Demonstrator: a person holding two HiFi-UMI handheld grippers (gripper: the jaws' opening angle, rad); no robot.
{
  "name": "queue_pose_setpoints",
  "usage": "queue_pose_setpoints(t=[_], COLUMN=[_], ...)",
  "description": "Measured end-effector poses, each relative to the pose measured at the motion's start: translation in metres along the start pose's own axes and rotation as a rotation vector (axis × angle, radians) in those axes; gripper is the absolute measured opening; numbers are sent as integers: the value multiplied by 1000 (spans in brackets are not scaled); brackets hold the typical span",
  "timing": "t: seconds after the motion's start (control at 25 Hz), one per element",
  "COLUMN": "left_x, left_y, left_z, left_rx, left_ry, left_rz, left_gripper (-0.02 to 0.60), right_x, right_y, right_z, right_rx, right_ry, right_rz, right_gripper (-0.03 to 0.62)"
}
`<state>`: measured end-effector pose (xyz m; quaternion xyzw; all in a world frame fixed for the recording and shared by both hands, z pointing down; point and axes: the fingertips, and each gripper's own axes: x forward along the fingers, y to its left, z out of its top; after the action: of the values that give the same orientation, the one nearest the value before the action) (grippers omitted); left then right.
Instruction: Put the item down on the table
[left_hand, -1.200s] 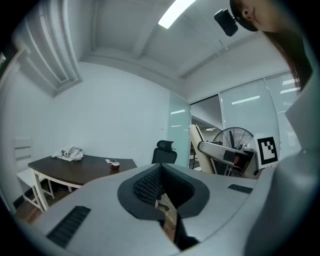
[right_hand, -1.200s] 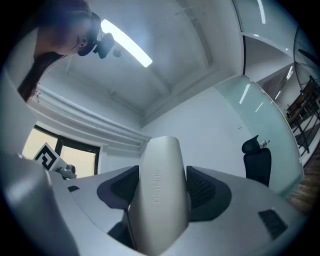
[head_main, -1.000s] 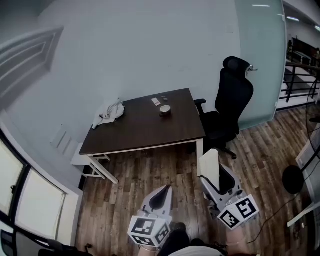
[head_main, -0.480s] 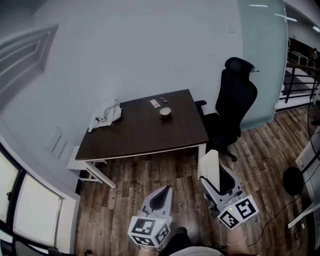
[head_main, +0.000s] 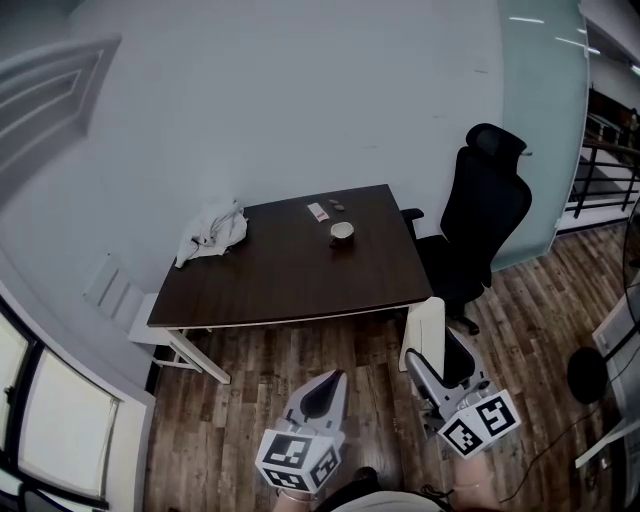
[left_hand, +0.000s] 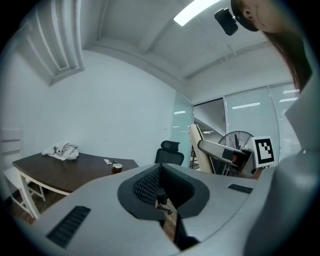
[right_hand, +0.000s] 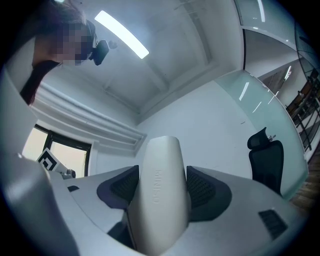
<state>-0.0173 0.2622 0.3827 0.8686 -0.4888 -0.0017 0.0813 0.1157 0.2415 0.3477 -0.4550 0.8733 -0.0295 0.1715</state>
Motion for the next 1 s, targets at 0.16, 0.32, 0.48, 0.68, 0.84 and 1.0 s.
queue_pose_setpoints(t=[0.16,0.32,0.48,0.68,0.84,1.0], left_x=[11,22,28,39,46,54], left_y=[25,48,64,73,78,89], left_z=[9,14,21,17,17,19], left_rx=[1,-3,-11,-18,-20,-24], left_ry=[-9,-10,-13,-3,5,-1], left_rz=[-18,-39,-61,-82,-95,-90], left_gripper=[20,20,20,20,20,20], right_x=[28,52,68,79,89,103], right_y=[1,4,7,4,0,-2], right_z=[-4,-8,-11,-18,-21,-25], right_rx=[-15,-26,-34,-45,-65,-74], right_ry=[-5,-7,-7,-6,4,5], right_rz=[-11,-24,-39,-50,-59,-52], right_gripper=[302,302,302,302,302,302])
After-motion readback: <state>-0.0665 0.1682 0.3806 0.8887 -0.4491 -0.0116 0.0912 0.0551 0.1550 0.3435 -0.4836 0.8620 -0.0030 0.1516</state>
